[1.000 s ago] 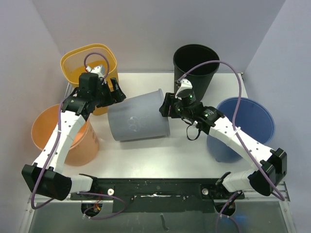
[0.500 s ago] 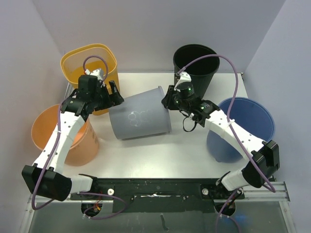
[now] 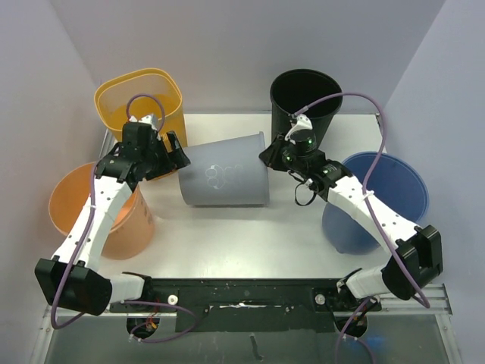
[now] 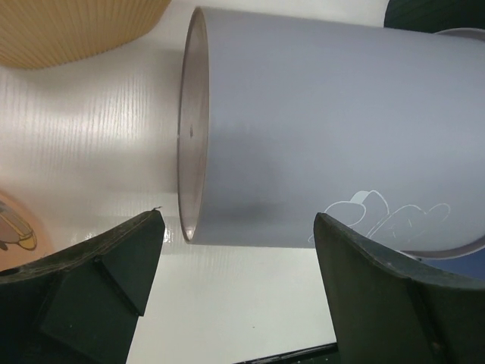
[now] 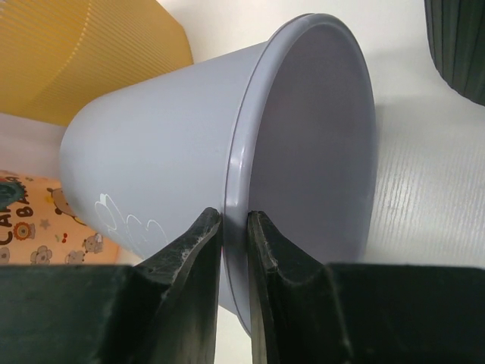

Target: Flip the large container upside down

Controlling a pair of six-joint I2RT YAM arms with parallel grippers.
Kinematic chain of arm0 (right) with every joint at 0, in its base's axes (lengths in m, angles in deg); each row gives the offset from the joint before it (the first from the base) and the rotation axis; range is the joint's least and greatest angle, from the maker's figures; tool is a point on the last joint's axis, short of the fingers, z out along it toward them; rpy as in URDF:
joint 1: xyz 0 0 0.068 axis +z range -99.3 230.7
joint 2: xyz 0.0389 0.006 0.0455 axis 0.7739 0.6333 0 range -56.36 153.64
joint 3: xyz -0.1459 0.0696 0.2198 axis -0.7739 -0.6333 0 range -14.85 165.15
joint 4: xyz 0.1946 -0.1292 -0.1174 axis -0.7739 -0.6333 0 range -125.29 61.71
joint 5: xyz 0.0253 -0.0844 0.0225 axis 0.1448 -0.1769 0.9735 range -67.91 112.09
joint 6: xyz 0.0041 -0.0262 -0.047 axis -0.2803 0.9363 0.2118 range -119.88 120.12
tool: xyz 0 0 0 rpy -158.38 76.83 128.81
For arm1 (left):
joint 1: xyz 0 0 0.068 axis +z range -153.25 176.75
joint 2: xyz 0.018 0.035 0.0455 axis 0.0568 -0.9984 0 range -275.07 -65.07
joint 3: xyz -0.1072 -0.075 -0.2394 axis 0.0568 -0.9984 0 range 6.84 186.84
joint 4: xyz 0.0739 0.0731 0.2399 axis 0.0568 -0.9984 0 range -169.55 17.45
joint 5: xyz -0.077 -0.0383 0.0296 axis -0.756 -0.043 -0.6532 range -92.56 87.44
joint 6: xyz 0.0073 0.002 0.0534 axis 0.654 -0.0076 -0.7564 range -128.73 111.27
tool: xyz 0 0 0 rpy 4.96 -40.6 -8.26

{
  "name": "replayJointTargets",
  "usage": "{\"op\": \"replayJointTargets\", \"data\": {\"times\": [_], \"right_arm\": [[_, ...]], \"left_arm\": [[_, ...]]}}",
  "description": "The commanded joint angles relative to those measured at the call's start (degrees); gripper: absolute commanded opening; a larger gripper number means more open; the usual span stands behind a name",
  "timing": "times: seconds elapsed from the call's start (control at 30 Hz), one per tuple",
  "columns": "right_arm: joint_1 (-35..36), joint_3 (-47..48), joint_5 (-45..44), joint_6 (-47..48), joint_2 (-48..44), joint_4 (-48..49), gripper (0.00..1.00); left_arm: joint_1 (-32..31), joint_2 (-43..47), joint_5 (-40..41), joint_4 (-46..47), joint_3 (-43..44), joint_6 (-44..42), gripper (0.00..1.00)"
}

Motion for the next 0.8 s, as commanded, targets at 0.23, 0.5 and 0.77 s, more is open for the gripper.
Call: {"op": "replayJointTargets", "data": {"times": [0.23,0.5,0.77], "right_arm": [[-2.2,-3.3,1.5,-1.3,-2.3,0.2,0.06],[-3.9,-5.1,3.0,-1.9,-4.1,0.2,0.06],[-4.8,-6.2,4.9,-2.9,-4.2,0.7,0.06]], "left_arm": [[3.0,-0.2,-14.0,16.1,-8.8,3.1,0.81],[3.4,1.2,-33.5,29.3,-11.2,6.7,0.81],[3.5,2.7,-44.4,40.7,-12.4,13.8,0.81]]}}
